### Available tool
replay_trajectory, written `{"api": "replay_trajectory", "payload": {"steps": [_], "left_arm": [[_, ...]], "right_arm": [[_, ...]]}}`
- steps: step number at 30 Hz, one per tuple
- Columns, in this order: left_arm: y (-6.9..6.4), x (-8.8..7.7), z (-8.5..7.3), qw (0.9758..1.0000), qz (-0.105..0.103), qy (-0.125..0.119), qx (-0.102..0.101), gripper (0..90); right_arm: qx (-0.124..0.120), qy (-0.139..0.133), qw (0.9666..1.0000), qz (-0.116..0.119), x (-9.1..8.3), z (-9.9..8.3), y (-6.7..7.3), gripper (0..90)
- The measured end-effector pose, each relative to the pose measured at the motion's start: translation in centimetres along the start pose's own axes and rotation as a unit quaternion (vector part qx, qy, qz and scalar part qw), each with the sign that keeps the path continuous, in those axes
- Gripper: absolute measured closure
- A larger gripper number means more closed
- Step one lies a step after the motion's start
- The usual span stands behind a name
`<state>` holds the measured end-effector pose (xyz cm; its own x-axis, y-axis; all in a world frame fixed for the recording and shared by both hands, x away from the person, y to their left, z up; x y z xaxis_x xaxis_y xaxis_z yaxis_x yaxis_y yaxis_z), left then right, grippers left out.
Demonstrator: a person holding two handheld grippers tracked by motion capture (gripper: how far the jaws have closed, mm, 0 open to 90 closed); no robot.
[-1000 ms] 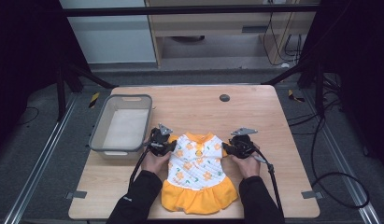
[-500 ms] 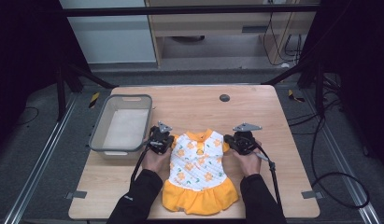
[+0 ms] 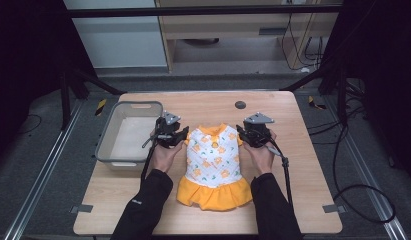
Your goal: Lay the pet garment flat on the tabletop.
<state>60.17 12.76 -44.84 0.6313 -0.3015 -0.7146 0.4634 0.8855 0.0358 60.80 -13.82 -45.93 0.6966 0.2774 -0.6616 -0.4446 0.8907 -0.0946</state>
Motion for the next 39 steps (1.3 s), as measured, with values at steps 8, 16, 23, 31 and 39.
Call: {"api": "replay_trajectory", "payload": {"steps": [8, 16, 23, 31, 39], "left_arm": [[-1.6, -4.2, -1.9, 0.9974, -0.065, -0.012, 0.029, 59.2], [-4.6, -1.6, -6.3, 0.9931, -0.079, 0.049, 0.071, 66.9], [-6.0, 0.9, -8.9, 0.9879, -0.079, 0.098, 0.091, 68.4], [-6.1, 0.8, -10.3, 0.9843, -0.091, 0.113, 0.099, 68.1], [-6.3, 0.1, -10.7, 0.9867, -0.087, 0.100, 0.095, 58.4]], "right_arm": [[-0.017, -0.020, 0.9977, 0.062, -5.6, -0.8, 1.0, 77.2], [-0.050, 0.028, 0.9906, 0.124, -5.7, -5.9, 4.8, 87.3], [-0.067, 0.100, 0.9842, 0.130, -2.5, -10.7, 6.6, 85.1], [-0.056, 0.117, 0.9814, 0.142, -3.3, -12.0, 6.8, 87.4], [-0.048, 0.109, 0.9828, 0.140, -3.7, -12.0, 6.9, 82.4]]}}
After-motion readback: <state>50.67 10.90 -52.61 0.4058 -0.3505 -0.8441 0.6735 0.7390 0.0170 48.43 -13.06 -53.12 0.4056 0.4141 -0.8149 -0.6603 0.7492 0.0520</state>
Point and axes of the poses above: each handheld gripper's, and its own axes: x roughly forward along the jaws, z roughly out of its top, y roughly to its left, the point moved 5 cm from there along x, roughly forward along the jaws, and after that the axes turned 13 degrees about y, right-handed, at the moved point
